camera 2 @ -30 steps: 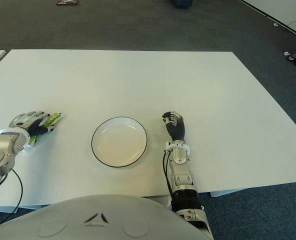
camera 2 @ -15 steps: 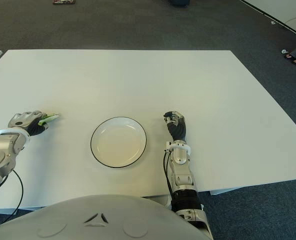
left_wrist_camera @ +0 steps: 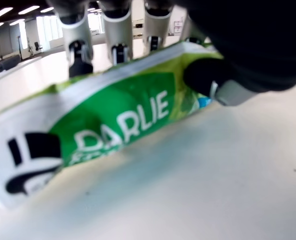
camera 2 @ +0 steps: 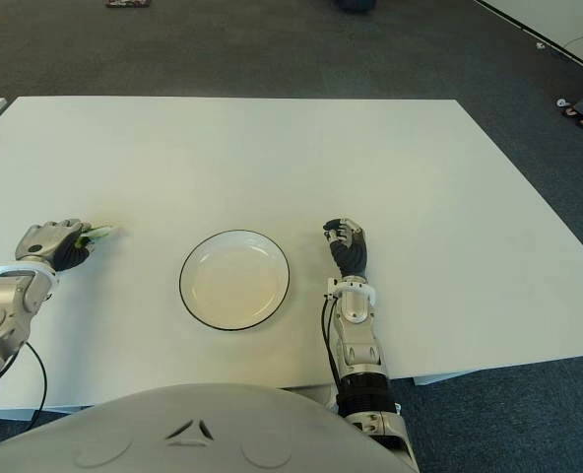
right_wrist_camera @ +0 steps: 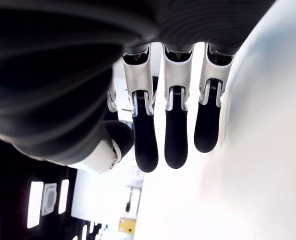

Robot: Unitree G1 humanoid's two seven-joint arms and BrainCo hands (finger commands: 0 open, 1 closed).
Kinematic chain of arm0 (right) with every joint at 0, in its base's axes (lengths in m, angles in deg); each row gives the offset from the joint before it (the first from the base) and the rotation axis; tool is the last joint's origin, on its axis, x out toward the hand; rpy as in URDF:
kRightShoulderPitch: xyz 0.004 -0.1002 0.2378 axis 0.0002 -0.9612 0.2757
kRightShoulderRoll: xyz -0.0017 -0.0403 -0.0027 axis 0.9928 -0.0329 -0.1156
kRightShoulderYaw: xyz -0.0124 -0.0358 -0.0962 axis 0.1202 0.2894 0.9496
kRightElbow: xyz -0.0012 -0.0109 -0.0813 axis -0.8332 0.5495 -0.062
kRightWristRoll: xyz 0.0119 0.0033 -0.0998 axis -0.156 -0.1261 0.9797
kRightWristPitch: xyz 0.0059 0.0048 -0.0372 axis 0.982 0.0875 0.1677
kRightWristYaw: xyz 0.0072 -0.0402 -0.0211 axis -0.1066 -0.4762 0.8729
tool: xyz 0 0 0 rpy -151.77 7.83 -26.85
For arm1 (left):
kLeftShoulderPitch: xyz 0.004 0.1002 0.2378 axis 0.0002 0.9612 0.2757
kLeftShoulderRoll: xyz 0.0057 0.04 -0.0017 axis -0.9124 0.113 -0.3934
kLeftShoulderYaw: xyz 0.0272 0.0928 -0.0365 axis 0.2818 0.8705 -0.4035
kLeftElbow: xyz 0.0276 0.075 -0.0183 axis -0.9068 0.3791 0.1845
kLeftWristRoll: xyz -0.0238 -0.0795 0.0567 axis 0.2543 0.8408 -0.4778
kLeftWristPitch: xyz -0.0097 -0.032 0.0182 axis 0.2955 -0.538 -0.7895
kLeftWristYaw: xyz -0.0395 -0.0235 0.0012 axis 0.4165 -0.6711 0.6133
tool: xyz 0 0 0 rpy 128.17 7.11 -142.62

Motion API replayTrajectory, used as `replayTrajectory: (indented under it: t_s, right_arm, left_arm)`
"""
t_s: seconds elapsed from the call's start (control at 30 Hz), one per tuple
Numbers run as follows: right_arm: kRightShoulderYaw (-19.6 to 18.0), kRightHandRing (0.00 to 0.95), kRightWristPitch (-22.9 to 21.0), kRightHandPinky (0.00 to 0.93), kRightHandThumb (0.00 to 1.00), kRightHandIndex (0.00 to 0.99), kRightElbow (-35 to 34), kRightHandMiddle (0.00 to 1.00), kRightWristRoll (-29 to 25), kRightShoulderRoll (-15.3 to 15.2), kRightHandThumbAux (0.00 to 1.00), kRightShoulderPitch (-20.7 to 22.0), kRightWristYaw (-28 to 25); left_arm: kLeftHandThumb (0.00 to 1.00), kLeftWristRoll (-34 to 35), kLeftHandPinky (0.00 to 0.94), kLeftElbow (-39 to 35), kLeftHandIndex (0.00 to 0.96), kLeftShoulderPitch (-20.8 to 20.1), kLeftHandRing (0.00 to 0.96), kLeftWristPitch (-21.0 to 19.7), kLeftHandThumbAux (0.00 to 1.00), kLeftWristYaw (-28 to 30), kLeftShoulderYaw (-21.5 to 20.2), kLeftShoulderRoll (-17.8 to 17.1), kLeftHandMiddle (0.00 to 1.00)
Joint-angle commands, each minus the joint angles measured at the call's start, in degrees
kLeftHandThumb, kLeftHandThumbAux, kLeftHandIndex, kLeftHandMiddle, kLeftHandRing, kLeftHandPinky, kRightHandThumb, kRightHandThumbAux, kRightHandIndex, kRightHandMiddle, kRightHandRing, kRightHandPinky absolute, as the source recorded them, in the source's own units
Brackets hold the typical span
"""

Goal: Put the toothpaste on the table into the plate.

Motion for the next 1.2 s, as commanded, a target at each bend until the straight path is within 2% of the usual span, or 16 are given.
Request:
replayTrajectory:
  t_s: [0.03,0.43,1.1,1.2]
  right_arm:
    - [-0.3,0.42,0.1,0.414,0.71,0.424,0.1,0.45,-0.2,0.3,0.73,0.6,0.1]
    - [-0.2,0.409,0.3,0.4,0.711,0.423,0.0,0.444,0.0,0.3,0.731,0.5,0.5]
    - [-0.3,0.42,1.2,0.413,0.71,0.423,0.7,0.452,0.0,0.4,0.731,0.7,1.0]
    - [-0.4,0.421,1.4,0.413,0.71,0.424,1.0,0.453,-0.1,0.4,0.731,0.9,1.1]
  left_arm:
    - [0.843,0.8,0.646,-0.4,0.411,2.3,0.675,0.5,0.661,0.9,1.1,1.5,0.559]
    - [0.845,0.9,0.704,-3.8,0.416,4.2,0.719,0.1,0.663,-0.5,-0.5,2.0,0.56]
    - [0.843,0.6,0.691,-6.2,0.418,4.9,0.719,1.1,0.666,-3.3,-1.7,2.2,0.577]
    - [0.844,1.3,0.697,-6.6,0.42,4.7,0.721,2.6,0.667,-5.1,-2.3,2.5,0.584]
